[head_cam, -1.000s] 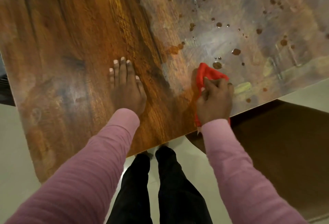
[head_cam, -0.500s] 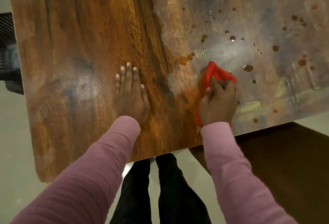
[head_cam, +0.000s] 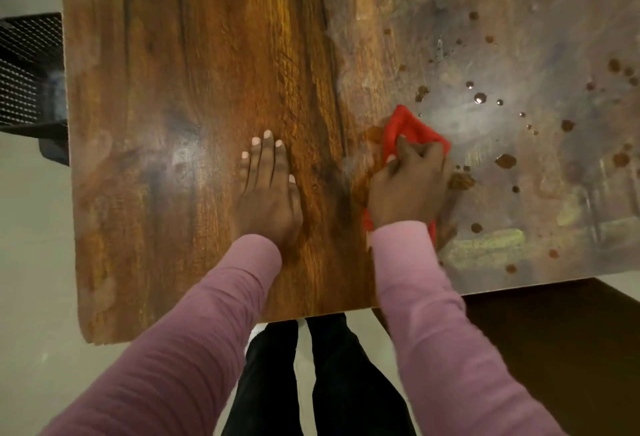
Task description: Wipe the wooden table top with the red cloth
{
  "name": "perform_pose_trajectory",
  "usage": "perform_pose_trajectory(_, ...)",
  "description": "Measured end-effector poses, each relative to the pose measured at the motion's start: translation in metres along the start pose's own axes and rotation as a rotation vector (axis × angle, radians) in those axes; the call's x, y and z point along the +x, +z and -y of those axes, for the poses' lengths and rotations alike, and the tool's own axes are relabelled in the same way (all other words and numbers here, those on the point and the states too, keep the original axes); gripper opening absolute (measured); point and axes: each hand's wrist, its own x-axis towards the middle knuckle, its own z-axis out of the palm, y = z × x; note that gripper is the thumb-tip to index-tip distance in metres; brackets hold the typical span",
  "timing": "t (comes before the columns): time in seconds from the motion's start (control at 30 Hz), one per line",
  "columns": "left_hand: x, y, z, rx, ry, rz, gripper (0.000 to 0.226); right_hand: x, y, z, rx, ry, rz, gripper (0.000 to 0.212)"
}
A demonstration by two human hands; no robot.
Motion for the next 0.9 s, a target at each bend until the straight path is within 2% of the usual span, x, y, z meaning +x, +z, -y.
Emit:
perform_pose_trajectory(0.17, 0.001, 0.0, 0.0, 0.006, 0.007, 0.007, 0.062, -0.04, 0.009, 0.01, 0.038, -0.579, 0.165, 0.038)
perform_pose_trajectory(0.2, 0.002, 0.0, 0.0, 0.004, 0.006, 0.006, 0.062, -0.031, 0.008, 0.002, 0.03, -0.634, 0.161, 0.036)
perform_pose_trajectory(0.27, 0.003, -0.001, 0.0, 0.003, 0.002, 0.011, 0.062, -0.007, 0.004, -0.013, 0.009, -0.566, 0.093, 0.034)
perform_pose_trajectory(0.4, 0.002, -0.002, 0.001, -0.004, 0.011, 0.023, 0.062, 0.024, 0.005, -0.01, 0.039, -0.167, -0.017, 0.035)
perform_pose_trajectory(0.47, 0.003, -0.001, 0.002, -0.007, 0.001, 0.026, 0.061, 0.014, 0.008, 0.004, 0.056, -0.1, -0.027, 0.036)
perform_pose_trajectory(0.53, 0.003, 0.0, 0.001, 0.002, 0.0, 0.01, 0.06, -0.008, 0.011, 0.017, 0.077, -0.21, 0.02, 0.035)
perform_pose_trajectory(0.67, 0.005, -0.003, 0.002, -0.059, 0.002, 0.001, 0.06, -0.038, 0.012, 0.023, 0.044, -0.555, 0.181, 0.04)
perform_pose_trajectory(0.73, 0.012, -0.009, 0.007, -0.117, -0.03, -0.006, 0.061, -0.016, 0.011, 0.013, 0.011, -0.556, 0.145, 0.038)
perform_pose_trajectory(0.8, 0.029, -0.017, 0.013, -0.117, -0.027, -0.021, 0.06, 0.016, 0.008, 0.004, -0.04, -0.384, 0.049, 0.034)
perform_pose_trajectory(0.9, 0.07, -0.025, 0.018, -0.09, 0.003, -0.033, 0.057, 0.057, 0.002, 0.011, -0.05, -0.054, -0.006, 0.032)
